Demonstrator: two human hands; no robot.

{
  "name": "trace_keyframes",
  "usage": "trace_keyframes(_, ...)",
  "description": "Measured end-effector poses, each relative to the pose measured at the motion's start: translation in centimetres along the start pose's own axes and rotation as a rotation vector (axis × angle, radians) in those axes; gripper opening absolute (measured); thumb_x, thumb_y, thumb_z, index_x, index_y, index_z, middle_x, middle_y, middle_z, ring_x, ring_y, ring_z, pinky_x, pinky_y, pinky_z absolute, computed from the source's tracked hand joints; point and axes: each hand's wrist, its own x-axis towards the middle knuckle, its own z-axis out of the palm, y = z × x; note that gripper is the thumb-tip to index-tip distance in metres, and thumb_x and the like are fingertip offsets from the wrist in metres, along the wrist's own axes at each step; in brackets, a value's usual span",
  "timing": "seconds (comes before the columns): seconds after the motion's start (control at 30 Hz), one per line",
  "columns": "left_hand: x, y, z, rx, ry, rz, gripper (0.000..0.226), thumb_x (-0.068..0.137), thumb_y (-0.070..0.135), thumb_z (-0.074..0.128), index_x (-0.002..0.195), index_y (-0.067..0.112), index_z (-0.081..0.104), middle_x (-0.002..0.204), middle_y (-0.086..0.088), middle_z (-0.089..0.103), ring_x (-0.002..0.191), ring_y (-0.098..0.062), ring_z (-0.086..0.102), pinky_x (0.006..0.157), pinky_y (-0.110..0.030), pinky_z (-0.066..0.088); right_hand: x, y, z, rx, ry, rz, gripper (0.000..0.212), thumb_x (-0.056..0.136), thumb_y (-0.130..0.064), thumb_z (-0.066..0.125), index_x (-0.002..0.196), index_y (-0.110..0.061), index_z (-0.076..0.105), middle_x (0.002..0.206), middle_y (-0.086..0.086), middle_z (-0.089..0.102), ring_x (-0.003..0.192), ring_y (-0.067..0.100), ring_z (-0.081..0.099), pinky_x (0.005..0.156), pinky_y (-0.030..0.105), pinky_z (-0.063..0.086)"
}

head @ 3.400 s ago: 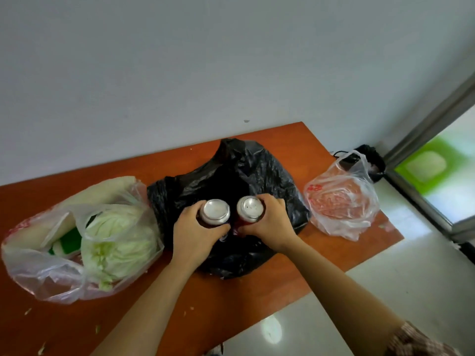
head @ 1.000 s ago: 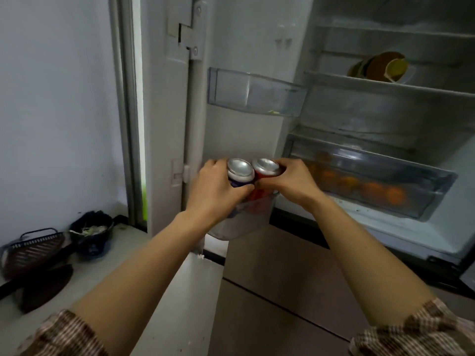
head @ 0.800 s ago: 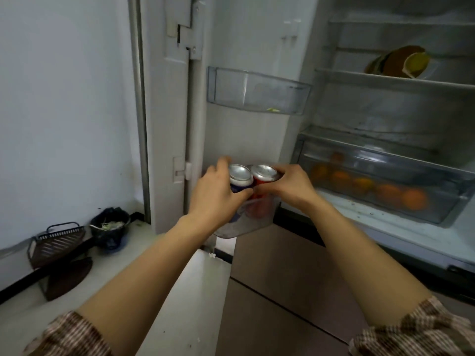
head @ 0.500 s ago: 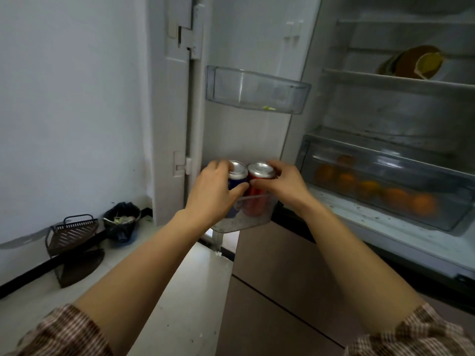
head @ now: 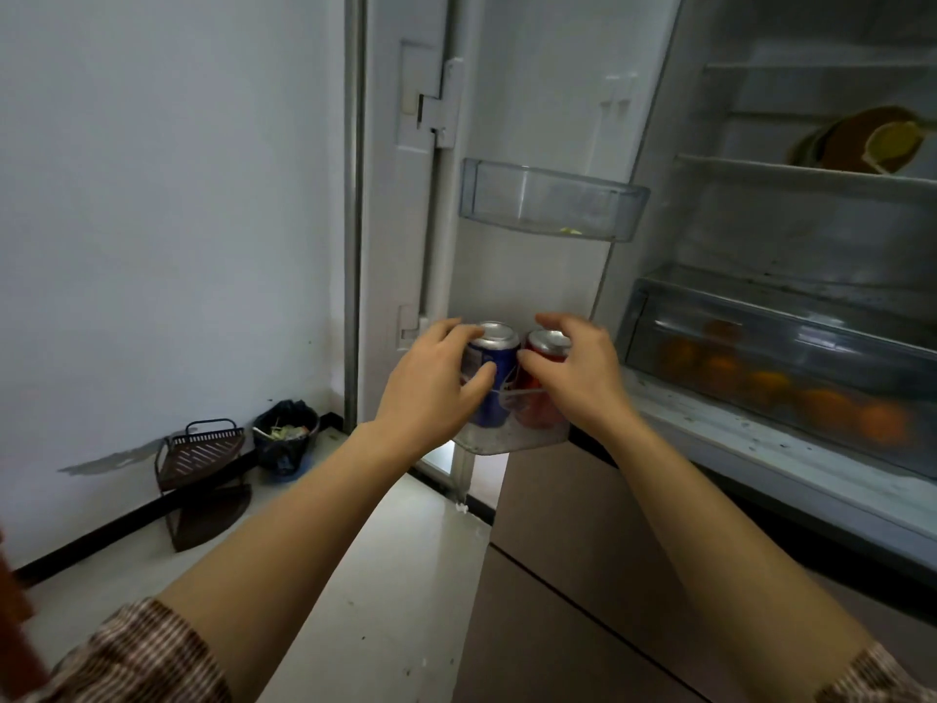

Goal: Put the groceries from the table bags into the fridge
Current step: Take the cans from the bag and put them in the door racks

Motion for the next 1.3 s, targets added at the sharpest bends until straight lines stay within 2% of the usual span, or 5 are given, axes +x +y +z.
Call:
trace_keyframes(0.17,-1.9,-3.4,-4.5,-0.038,0.097,-0.004,0.028,0.090,0.024,0.060,0.116,0.016,0.063,0.117,-0.002,0.060,0.108,-0.016,0.055,0.089,-0.023,0.041,-2.3,-5.4,3.2,-0.006,0.032,-0.167,0.031,0.084,-0.018,0.069,0.114,-0.011,0.064,0.112,0.003,0.063,0.110,0.021,0.049,0.093,0.028,0.039)
trace_keyframes(0.4,-8.2,-15.0,-13.9,0.105,0.086,-0.189,0.029,0.090,0.024,0.058,0.118,0.016,0.062,0.121,-0.005,0.059,0.115,-0.023,0.052,0.096,-0.032,0.039,-5.9,-14.9,13.7,0.060,-0.120,-0.241,0.034,0.086,-0.023,0.066,0.118,-0.014,0.061,0.113,-0.002,0.061,0.109,0.011,0.047,0.087,0.021,0.034)
trace_keyframes(0.67,-19.6,-30.1,-27.2,0.213,-0.021,-0.481,0.035,0.092,0.025,0.054,0.126,0.016,0.056,0.130,-0.007,0.053,0.122,-0.023,0.046,0.100,-0.032,0.036,-13.3,-27.2,33.2,0.075,-0.431,-0.161,0.044,0.080,-0.024,0.069,0.119,-0.008,0.060,0.116,0.011,0.064,0.112,0.027,0.055,0.096,0.043,0.046)
trace_keyframes(1.07,-33.4,-50.2,-44.2,0.450,-0.044,-0.851,0.038,0.092,0.028,0.049,0.128,0.016,0.055,0.130,-0.008,0.052,0.119,-0.027,0.047,0.093,-0.039,0.044,-20.7,-44.7,56.1,0.042,-0.860,-0.356,0.050,0.083,-0.032,0.059,0.127,-0.010,0.055,0.127,0.012,0.058,0.118,0.028,0.052,0.097,0.042,0.046)
trace_keyframes(1.3,-37.2,-62.6,-51.5,0.481,0.049,-0.973,0.036,0.095,0.031,0.050,0.129,0.018,0.053,0.130,-0.004,0.050,0.122,-0.022,0.044,0.094,-0.040,0.046,-21.3,-53.5,70.4,0.091,-0.920,-0.429,0.048,0.088,-0.034,0.059,0.131,-0.013,0.051,0.132,0.007,0.057,0.120,0.024,0.052,0.099,0.040,0.047)
